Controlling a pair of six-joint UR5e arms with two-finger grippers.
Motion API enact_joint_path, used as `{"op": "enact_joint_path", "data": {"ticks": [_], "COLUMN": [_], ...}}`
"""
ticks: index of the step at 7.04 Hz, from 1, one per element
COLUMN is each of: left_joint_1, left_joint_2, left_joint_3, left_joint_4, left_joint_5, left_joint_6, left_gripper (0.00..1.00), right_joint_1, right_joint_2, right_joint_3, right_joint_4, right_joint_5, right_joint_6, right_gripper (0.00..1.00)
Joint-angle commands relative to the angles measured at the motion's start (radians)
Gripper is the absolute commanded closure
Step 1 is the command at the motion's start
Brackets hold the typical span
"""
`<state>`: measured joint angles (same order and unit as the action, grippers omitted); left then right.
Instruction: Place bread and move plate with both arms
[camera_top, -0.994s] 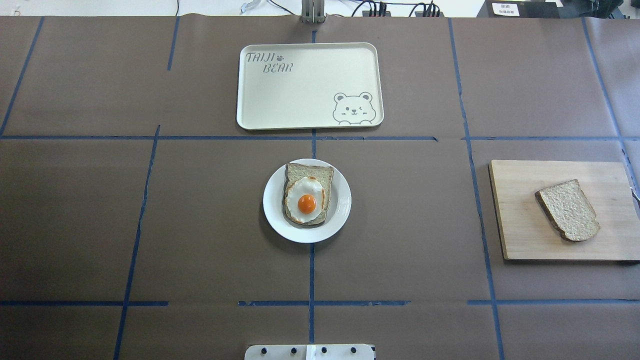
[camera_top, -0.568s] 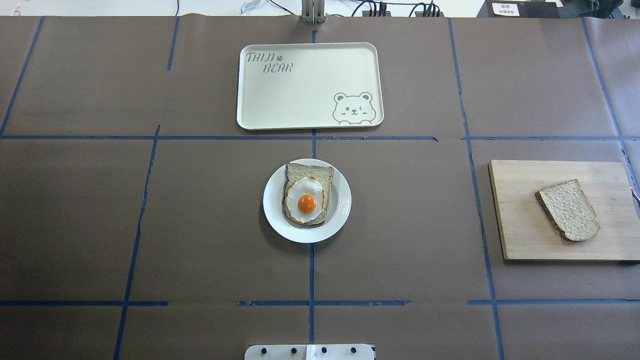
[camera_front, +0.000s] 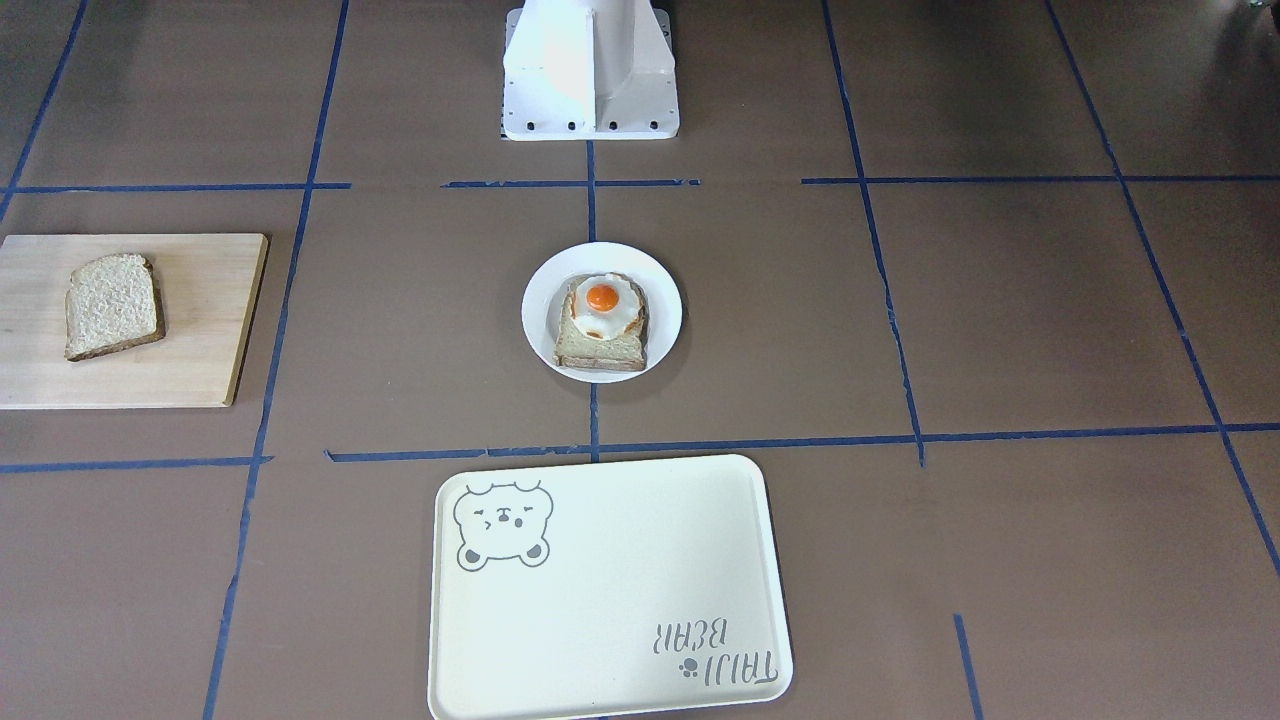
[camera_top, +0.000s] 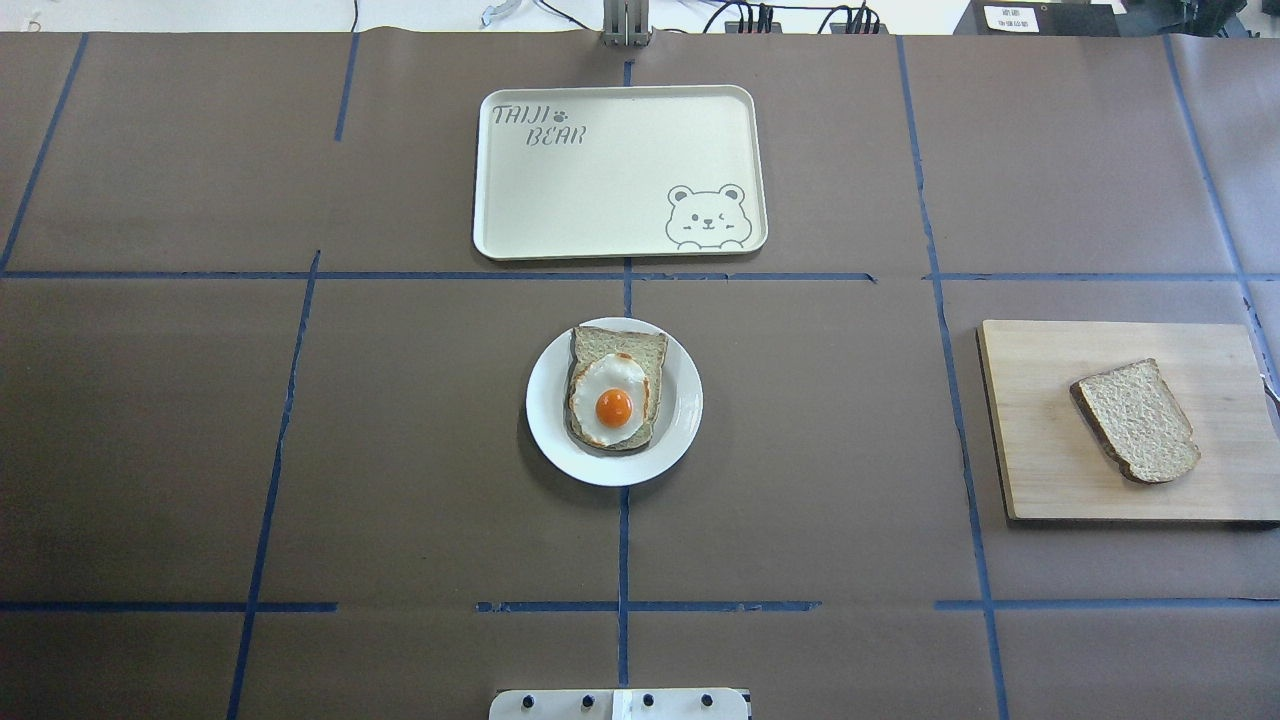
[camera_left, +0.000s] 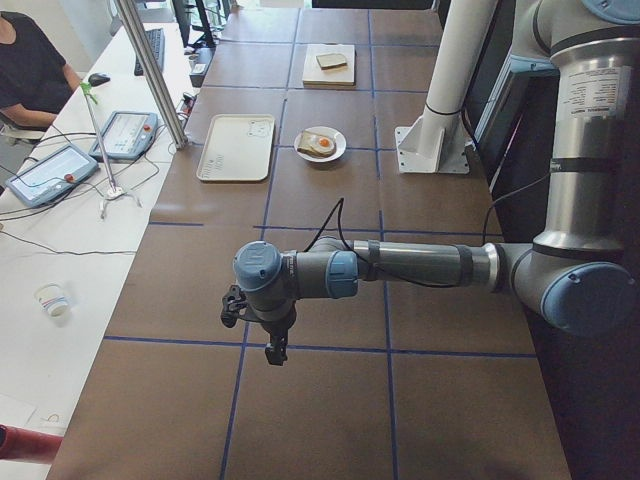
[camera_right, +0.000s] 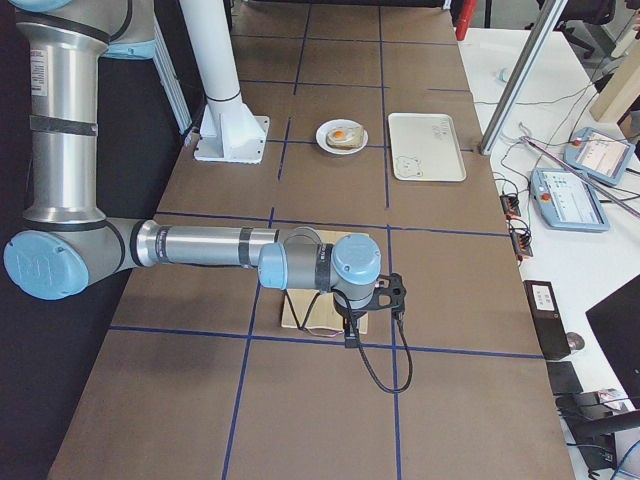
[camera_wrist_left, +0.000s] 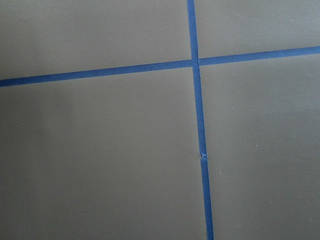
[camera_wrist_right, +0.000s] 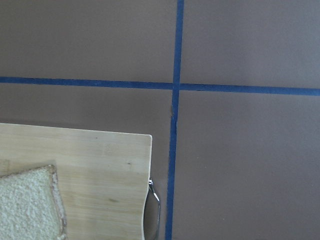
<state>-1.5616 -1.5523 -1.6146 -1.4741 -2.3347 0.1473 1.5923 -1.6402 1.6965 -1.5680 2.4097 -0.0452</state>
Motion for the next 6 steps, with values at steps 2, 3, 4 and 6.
{"op": "enact_joint_path", "data": {"ticks": [2,3,4,6], "left_joint_1": [0.0,0.0,0.0,0.0], "left_joint_2": [0.0,-0.002,0.0,-0.002], "left_joint_3": [-0.01,-0.011,-0.011,-0.015], "left_joint_4": [0.0,0.0,0.0,0.0], "left_joint_5": [0.0,0.0,0.0,-0.002], "left_joint_6": [-0.002,-0.002,-0.002,-0.002], "left_gripper": [0.0,0.0,0.0,0.0], "right_joint_1": [-0.081,-0.112,-0.164,-0.286], "right_joint_2": [0.028,0.001,-0.031,-0.152], "right_joint_3": [0.025,0.053,0.087,0.083], "right_joint_4": [0.008,0.02,0.102,0.518], "right_joint_5": [0.029,0.052,0.048,-0.037], "right_joint_6": [0.004,0.081,0.241,0.551], "right_gripper": [0.0,0.01,0.01,0.01]}}
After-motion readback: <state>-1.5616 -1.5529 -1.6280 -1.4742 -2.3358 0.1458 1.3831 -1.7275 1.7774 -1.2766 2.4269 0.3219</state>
